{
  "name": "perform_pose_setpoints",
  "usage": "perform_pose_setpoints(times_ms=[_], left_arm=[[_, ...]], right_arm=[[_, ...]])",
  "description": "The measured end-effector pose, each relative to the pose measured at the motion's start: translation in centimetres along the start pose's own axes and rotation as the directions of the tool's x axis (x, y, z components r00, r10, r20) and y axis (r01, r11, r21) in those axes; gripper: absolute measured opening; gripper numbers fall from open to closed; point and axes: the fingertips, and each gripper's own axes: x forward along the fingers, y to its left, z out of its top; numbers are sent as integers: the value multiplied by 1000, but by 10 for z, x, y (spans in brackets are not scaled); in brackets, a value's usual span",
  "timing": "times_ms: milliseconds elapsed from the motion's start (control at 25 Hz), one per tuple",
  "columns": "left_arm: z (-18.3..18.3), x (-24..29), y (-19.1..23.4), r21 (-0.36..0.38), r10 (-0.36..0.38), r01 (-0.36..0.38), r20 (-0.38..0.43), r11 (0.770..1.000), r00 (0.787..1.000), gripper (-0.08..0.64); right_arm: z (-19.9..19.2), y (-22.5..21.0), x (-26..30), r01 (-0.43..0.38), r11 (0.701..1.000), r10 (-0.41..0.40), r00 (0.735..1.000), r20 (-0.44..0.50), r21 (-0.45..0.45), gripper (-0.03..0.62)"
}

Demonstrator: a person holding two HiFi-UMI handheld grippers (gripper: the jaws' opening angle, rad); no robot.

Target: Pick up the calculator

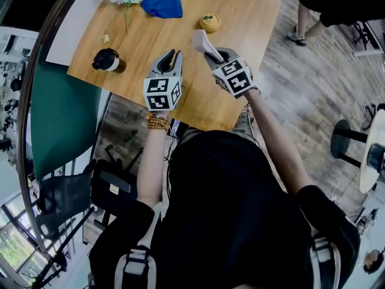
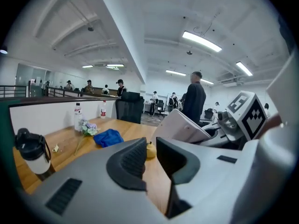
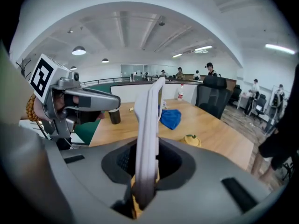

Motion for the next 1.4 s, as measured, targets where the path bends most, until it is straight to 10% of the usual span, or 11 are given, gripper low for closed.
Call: perform_pose_setpoints(times_ms=[480, 1080, 1400], left_arm=[[86, -17, -14, 83, 20, -38, 206, 996, 978, 74], [140, -41, -30, 160, 32, -106, 410, 981, 911, 67], [122, -40, -40, 177, -5, -72, 401, 982, 916, 66]], right_arm=[[118, -8, -60, 38, 999, -48, 949, 311, 36, 78], [196, 2, -140, 102, 993, -110, 745, 658, 50, 80], [165, 9, -124, 109, 994, -104, 781, 615, 29, 80]])
